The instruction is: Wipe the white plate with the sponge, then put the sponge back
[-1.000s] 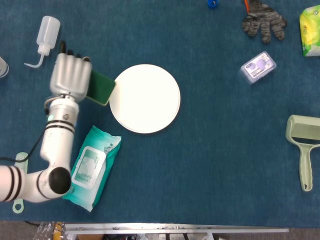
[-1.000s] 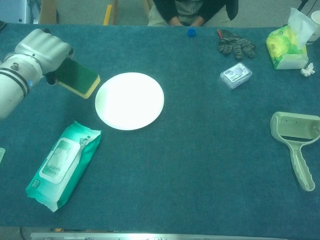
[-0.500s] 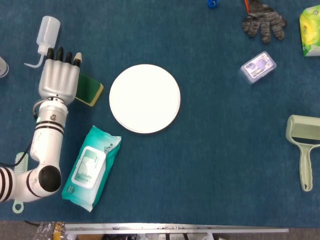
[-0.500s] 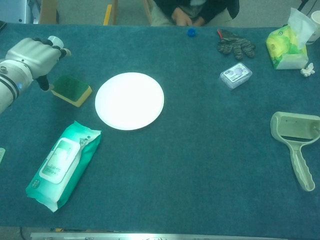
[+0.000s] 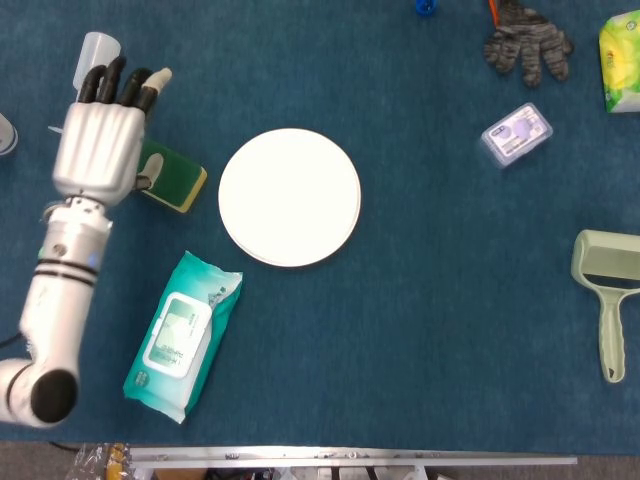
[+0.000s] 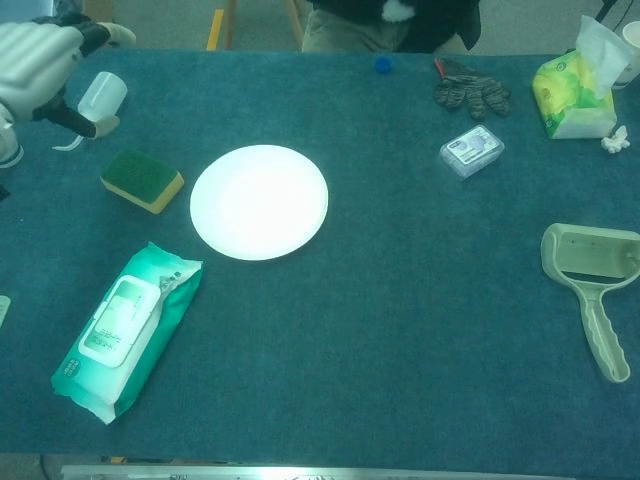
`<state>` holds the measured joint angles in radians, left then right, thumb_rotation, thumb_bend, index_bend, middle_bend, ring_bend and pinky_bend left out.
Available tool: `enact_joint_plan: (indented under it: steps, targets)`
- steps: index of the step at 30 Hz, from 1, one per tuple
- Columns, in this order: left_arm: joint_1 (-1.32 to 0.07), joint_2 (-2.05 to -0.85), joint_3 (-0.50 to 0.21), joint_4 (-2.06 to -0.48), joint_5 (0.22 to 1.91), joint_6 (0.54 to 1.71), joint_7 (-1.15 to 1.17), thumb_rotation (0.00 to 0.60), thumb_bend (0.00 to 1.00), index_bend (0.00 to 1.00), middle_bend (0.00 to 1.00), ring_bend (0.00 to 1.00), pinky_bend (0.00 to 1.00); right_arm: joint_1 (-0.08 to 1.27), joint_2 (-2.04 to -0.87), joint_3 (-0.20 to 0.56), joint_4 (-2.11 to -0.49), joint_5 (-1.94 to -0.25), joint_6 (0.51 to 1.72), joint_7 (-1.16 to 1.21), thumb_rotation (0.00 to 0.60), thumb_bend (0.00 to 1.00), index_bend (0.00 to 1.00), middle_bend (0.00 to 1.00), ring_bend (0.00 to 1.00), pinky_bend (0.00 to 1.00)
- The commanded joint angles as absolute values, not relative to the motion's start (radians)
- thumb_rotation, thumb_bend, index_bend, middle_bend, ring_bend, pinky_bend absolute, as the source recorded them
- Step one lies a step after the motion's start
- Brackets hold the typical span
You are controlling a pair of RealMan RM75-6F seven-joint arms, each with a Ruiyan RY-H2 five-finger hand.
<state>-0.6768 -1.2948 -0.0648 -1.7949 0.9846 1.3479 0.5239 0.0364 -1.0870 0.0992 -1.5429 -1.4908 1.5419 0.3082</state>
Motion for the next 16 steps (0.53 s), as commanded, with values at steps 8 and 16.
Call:
enact_joint_plan:
  steps: [8,16]
  targets:
    - [-0.422,-1.169,0.035,-1.761,1.2,1.534,0.349,0.6,0.29,0.14,0.17,0.04,0.05,0.029,-1.085,0.099,-1.541,-1.475,1.538,0.299,0.6,0.39,0.39,0.39,0.24,0.45]
    - [-0.349,-1.121,0.016,-1.768,1.2,1.557,0.323,0.6,0.29,0.14,0.17,0.04,0.05,0.031,-1.093,0.099,-1.537,-1.473,1.53,0.293,0.6,0.39,0.39,0.39,0.24,0.45]
